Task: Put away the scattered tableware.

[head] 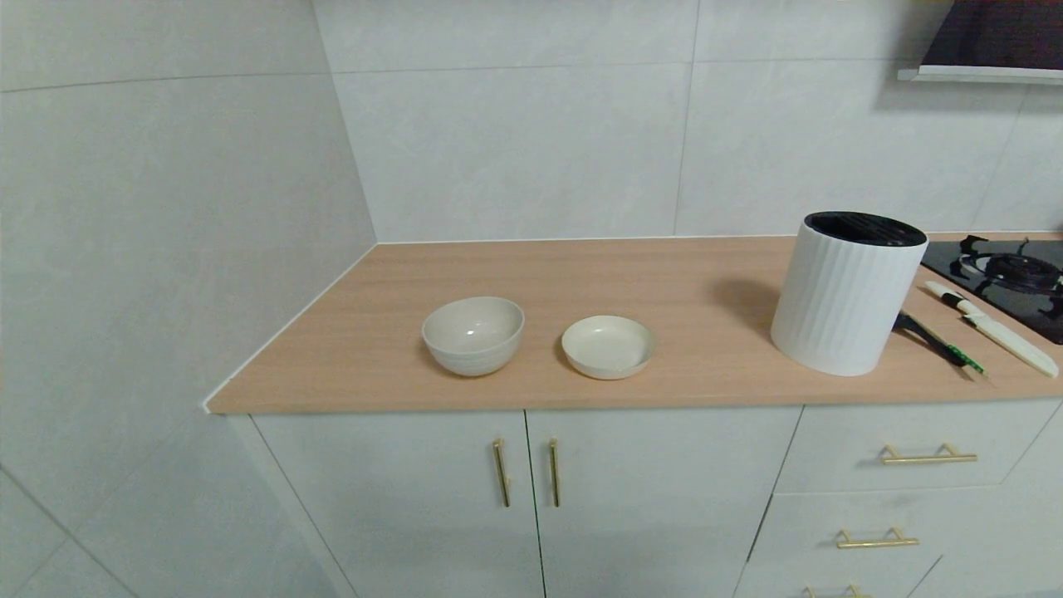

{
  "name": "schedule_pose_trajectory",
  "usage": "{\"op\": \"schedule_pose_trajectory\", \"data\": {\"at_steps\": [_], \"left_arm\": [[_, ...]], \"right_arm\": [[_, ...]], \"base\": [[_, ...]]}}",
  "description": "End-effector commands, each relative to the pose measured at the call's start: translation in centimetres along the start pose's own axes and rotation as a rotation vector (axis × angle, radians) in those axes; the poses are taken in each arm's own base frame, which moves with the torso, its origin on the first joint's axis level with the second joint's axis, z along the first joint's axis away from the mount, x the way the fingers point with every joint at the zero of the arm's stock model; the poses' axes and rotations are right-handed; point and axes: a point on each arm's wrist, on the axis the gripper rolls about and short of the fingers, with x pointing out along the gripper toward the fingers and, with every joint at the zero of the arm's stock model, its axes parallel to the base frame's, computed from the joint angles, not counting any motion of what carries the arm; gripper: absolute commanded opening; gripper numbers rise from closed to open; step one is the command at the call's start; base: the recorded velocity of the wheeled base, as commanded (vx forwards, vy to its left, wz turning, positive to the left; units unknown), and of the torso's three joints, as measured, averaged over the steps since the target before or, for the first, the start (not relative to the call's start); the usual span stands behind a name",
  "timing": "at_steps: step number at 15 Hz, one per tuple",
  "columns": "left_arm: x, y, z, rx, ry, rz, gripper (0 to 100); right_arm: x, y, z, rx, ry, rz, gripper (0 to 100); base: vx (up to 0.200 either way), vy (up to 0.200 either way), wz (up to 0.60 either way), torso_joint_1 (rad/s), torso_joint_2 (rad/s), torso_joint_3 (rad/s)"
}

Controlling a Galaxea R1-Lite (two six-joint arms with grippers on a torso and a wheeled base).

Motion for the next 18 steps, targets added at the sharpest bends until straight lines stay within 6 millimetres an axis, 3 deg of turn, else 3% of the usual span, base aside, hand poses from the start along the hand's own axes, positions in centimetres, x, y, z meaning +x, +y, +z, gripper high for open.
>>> {"op": "schedule_pose_trajectory", "data": {"at_steps": [1, 18], "left_arm": [[0.0, 0.0, 0.0, 0.0, 0.0, 0.0, 100], [0.0, 0.0, 0.0, 0.0, 0.0, 0.0, 100]], "right_arm": [[0.0, 0.0, 0.0, 0.0, 0.0, 0.0, 100], [0.0, 0.0, 0.0, 0.0, 0.0, 0.0, 100]], "base": [[0.0, 0.0, 0.0, -0.198, 0.45, 0.266], [0.0, 0.0, 0.0, -0.178, 0.48, 0.296]]}}
